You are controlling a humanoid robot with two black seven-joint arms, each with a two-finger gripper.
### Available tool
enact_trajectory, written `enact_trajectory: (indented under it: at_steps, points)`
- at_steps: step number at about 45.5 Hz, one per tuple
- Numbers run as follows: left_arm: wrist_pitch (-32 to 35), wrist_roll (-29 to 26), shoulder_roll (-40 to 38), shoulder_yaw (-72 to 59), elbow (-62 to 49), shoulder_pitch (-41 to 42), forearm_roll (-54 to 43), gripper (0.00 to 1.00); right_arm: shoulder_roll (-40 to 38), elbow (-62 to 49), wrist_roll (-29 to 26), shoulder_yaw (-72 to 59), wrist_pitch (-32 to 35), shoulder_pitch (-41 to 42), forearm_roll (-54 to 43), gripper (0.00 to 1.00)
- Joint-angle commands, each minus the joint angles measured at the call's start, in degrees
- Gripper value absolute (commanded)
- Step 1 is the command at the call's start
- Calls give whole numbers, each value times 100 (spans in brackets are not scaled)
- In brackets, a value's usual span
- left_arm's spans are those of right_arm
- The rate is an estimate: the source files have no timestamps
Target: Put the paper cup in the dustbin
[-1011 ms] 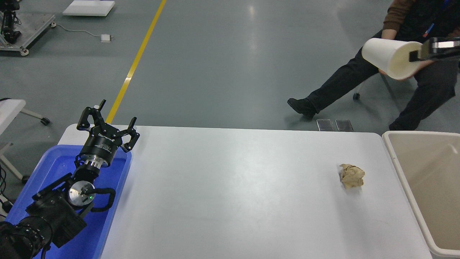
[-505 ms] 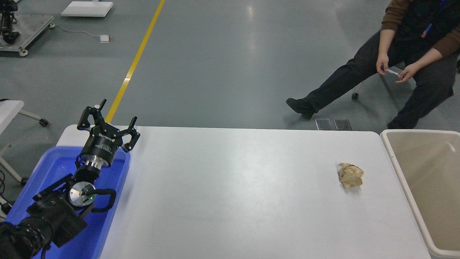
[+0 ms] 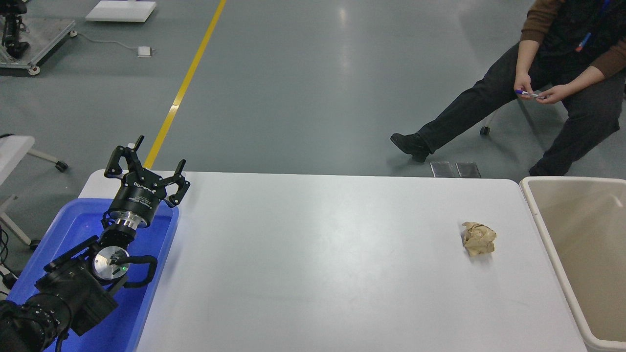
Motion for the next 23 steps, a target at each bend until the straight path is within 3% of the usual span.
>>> enact_trajectory:
  at_steps: [1,11,23]
  points:
    - [1,0,0,1,0,0,4,100,1357,-1438,26,231,-284,-1398,1180,0]
    - [1,0,0,1,0,-9,4,100,2413,-2802,-132,1180,-231,-2242,1233,0]
    - [1,0,0,1,0,-9,4,100,2888,-2944,-668,2349,-310,-2427,1242,0]
